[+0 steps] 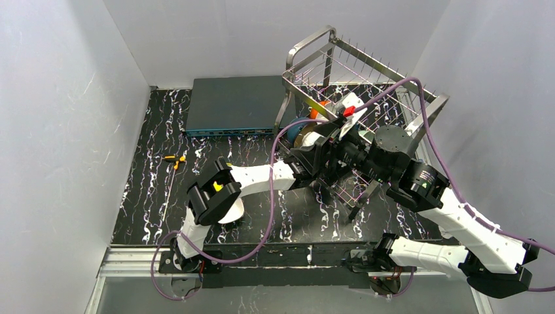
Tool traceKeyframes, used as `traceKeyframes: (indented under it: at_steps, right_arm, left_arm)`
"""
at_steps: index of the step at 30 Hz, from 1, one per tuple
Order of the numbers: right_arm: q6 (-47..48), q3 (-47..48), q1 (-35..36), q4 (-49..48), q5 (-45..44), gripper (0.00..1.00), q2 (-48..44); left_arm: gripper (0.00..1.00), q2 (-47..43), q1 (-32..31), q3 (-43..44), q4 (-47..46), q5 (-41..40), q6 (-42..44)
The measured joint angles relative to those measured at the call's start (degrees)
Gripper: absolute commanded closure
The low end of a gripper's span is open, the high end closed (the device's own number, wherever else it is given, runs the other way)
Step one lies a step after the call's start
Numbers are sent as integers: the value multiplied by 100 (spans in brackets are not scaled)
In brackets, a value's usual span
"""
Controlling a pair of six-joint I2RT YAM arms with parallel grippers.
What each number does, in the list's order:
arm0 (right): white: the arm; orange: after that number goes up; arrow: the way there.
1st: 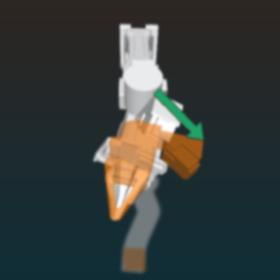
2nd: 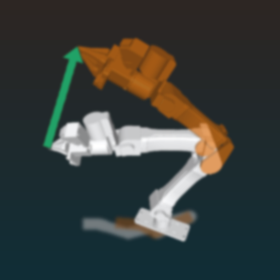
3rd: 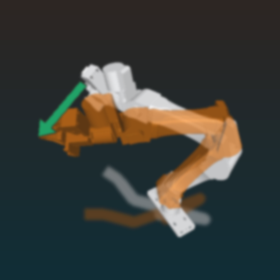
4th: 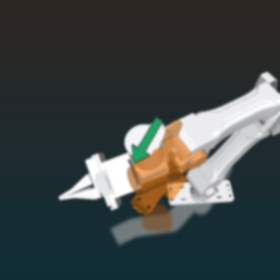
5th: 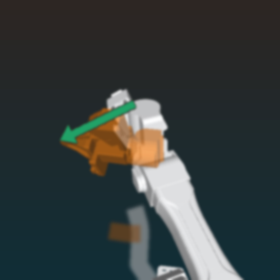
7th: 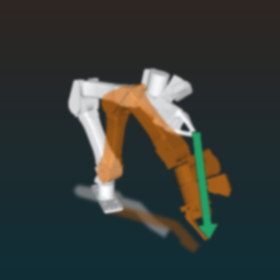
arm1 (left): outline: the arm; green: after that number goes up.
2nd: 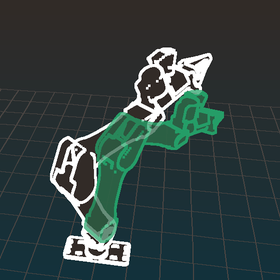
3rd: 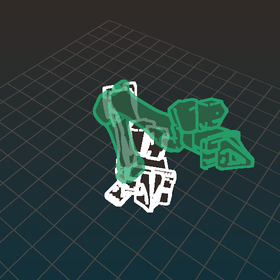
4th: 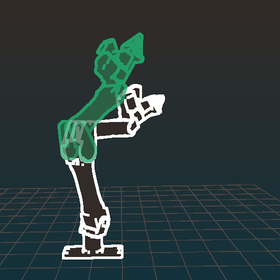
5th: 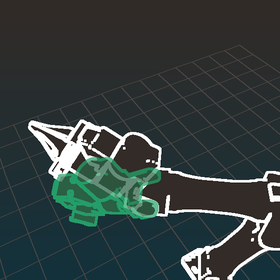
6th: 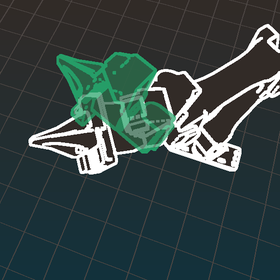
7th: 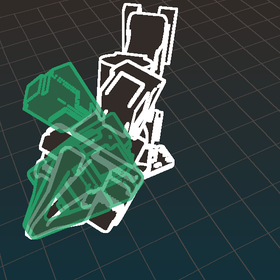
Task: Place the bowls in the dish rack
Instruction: Place the bowl in the dish rack.
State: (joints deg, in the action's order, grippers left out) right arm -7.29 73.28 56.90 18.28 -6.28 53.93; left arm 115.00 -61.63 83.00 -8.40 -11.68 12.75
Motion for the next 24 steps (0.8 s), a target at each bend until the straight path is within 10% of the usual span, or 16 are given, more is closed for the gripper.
traceKeyframes:
  at_steps: [3, 14, 24]
  right_arm:
    - [-2, -2, 0, 0, 2, 1, 0]
    - [-37, -2, 0, -9, 26, 1, 0]
    - [-107, -2, 0, -50, 94, 1, 96]
  left_arm:
    - [46, 0, 0, 0, 0, -15, -13]
    - [2, -37, -4, 109, 402, -234, -59]
    - [2, -466, -11, 83, 804, 192, -118]
